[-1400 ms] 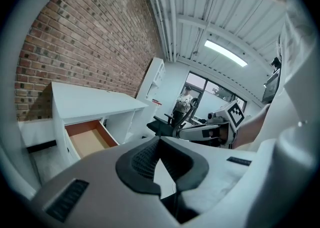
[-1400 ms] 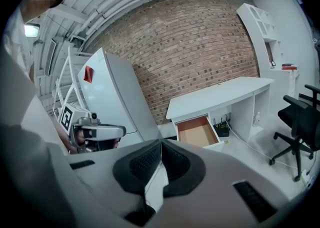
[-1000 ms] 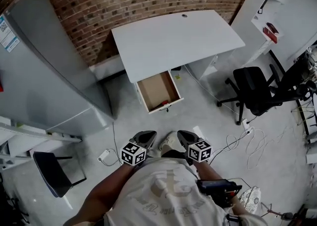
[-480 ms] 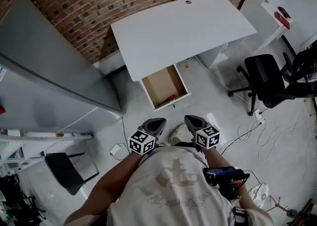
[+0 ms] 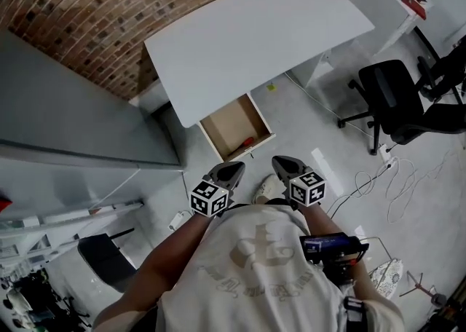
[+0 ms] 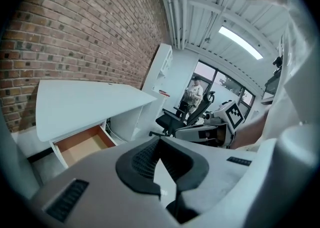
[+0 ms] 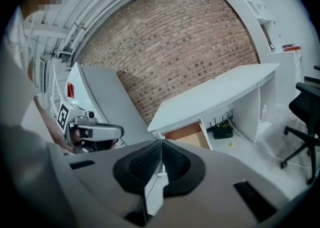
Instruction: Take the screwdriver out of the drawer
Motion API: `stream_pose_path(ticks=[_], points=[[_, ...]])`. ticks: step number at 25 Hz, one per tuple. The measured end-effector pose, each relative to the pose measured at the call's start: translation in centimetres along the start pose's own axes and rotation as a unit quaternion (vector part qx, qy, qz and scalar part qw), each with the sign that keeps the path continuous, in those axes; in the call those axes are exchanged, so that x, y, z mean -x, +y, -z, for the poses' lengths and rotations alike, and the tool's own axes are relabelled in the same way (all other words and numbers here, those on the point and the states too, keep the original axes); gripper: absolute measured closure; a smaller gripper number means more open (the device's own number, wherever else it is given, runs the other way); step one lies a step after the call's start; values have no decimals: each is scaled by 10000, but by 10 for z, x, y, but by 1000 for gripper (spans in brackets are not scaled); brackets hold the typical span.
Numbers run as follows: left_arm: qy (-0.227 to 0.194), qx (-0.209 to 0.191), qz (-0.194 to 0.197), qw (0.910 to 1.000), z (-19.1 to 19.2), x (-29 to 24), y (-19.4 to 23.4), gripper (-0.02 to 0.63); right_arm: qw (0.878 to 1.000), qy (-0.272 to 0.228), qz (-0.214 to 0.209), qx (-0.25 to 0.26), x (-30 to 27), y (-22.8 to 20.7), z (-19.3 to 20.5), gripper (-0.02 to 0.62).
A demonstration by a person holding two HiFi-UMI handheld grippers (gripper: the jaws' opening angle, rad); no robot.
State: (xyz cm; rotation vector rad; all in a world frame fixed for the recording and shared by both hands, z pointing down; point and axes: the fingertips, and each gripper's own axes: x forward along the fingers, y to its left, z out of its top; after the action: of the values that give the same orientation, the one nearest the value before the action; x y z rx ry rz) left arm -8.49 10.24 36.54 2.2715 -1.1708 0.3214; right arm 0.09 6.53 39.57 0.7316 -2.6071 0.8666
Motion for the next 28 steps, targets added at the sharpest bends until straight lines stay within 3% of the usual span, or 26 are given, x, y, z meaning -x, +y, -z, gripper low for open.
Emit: stream_pose_path(ticks=[13,22,28], points=[[321,-55,-138,9994,-25,-41,19,588,9995,-121,-62,-268,-10,-50,-24,572],[540,-72,-147,9984,-24,-37,35,588,9994,-101,-209,-240,-25,-41,-20,572],[865,-218,-103,9960,-11,-39,59,588,9998,-31,126,-179,-32,-37,-13,572]])
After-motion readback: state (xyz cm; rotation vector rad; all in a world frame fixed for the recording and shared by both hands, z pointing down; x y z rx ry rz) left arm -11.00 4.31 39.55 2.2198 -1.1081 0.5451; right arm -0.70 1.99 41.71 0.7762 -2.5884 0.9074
